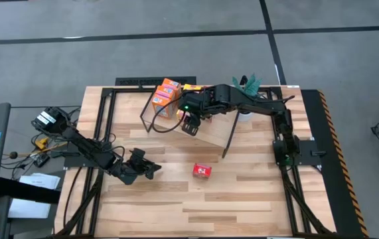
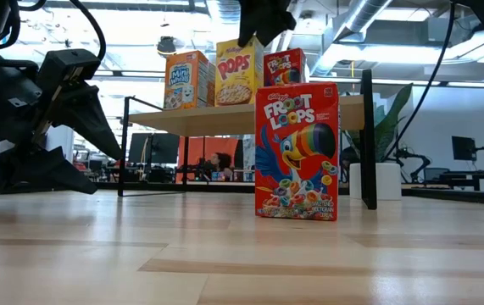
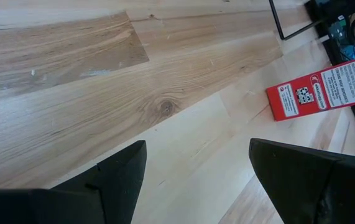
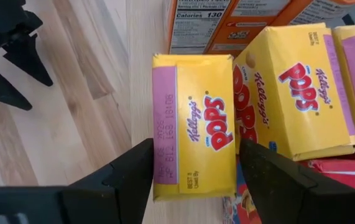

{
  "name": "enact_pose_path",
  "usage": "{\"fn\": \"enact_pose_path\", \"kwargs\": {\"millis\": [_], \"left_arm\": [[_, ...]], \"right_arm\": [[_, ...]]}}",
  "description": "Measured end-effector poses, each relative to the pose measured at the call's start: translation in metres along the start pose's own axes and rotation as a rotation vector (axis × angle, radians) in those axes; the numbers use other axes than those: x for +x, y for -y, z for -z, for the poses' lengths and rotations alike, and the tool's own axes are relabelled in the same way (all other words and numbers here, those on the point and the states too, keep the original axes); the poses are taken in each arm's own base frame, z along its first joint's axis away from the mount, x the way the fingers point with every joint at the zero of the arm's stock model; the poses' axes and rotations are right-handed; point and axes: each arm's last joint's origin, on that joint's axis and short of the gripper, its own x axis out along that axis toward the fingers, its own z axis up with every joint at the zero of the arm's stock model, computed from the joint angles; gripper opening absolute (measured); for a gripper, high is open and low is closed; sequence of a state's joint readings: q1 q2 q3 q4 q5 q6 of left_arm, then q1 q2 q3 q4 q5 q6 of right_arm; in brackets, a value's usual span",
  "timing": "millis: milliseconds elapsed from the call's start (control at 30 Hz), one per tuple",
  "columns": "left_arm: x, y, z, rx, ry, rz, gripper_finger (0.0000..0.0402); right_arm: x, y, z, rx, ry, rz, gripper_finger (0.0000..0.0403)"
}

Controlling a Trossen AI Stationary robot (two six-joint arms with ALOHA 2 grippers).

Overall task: Stack cereal on shelf
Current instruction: Put the yellow cereal box aligned with the other orange cereal box on the shelf

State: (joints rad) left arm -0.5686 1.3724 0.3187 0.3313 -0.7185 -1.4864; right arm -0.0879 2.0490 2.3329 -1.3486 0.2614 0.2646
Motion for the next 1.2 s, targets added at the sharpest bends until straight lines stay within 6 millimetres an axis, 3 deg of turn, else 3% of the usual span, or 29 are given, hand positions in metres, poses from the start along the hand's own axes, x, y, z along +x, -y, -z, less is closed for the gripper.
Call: {"fn": "enact_pose_path", "kwargs": {"millis": [400,500,600,767,900,967,1200], "left_arm": [[0.000,0.000,0.000,0.001,0.000,-0.001,0.0275],[0.000,0.000,0.000,0.001,-0.004,0.000,0.0275],[0.000,0.000,0.000,0.004,-0.004,-0.003,0.0275],[0.000,0.000,0.000,0.003,-0.005,-0.003,0.0275],[0.000,0.000,0.000,0.003,-0.006,-0.002,0.0275],[0.000,0.000,0.000,0.003,-0.008,-0.001,0.0275],[0.000,0.000,0.001,0.005,-0.008,-0.001,0.0275]], "right_arm": [[-0.034,0.000,0.009,-0.027,0.024,0.042,0.0260],[-0.054,-0.006,0.018,-0.039,0.048,0.044,0.0256],[-0.070,-0.019,0.025,-0.079,0.106,0.107,0.0231],[-0.080,-0.040,0.036,-0.113,0.189,0.157,0.0142],[-0.075,-0.056,0.057,-0.147,0.236,0.250,0.0085],[-0.070,-0.060,0.069,-0.134,0.259,0.203,0.0068],[-0.047,-0.045,0.103,0.009,0.446,-0.002,0.0037]]}}
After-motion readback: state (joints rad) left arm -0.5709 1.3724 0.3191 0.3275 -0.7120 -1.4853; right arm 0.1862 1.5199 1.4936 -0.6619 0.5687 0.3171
